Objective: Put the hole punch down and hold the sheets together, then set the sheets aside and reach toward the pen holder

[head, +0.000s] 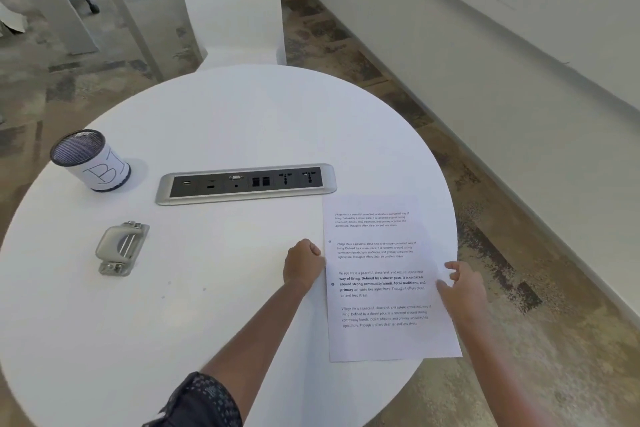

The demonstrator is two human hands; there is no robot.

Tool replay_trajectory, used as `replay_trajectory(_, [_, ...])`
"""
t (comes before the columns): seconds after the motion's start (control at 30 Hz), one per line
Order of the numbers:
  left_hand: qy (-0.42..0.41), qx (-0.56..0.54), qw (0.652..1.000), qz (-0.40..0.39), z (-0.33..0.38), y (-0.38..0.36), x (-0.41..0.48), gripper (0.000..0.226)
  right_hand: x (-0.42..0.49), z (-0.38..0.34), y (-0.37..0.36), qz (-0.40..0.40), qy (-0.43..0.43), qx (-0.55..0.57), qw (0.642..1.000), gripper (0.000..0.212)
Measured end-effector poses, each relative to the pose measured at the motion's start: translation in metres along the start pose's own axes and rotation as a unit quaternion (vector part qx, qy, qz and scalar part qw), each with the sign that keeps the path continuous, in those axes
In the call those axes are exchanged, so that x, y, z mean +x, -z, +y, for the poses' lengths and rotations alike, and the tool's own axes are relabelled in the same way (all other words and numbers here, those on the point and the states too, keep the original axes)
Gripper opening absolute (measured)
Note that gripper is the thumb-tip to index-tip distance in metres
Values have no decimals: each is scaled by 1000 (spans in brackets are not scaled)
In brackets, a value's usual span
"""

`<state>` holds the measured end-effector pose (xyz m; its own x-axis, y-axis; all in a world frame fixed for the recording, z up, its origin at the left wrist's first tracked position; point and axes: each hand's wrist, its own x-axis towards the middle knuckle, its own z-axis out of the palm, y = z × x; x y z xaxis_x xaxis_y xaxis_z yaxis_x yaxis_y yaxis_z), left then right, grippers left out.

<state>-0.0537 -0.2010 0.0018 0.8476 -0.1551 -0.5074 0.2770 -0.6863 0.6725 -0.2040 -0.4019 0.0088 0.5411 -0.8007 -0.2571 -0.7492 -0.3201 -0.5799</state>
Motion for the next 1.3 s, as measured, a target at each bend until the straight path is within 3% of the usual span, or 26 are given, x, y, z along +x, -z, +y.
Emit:
replay_trajectory(0.1, [-25, 35, 998, 36, -5, 4, -6, 11, -8, -13, -8, 19, 84, -6, 996, 28])
replay_trajectory(0.23, [-85, 81, 989, 95, -18, 18, -14, 12, -23, -39, -31, -31, 150, 10, 988, 18])
replay_trajectory(0.5, [-224, 223, 922, 223, -69, 79, -3, 16, -76, -100, -106, -139, 222, 30, 965, 17])
replay_trajectory(0.63, [-251, 289, 895, 228, -106, 127, 4, 32, -110, -129, -146, -171, 228, 31, 958, 17])
replay_trajectory(0.73, [-248, 307, 888, 236, -134, 165, 13, 29, -133, -147, -175, -182, 230, 27, 956, 17])
replay_trajectory(0.9, [-273, 298, 878, 257, -179, 221, 23, 32, -162, -174, -211, -172, 232, 14, 957, 16])
replay_trajectory(1.03, [-292, 290, 867, 280, -205, 256, 32, 33, -179, -185, -229, -121, 239, -5, 964, 14])
replay_trajectory(1.17, [-259, 297, 873, 288, -227, 280, 42, 32, -193, -189, -241, -74, 236, -26, 969, 10])
replay_trajectory(1.3, [-248, 276, 887, 275, -236, 295, 50, 49, -202, -194, -244, -50, 225, -67, 971, 12])
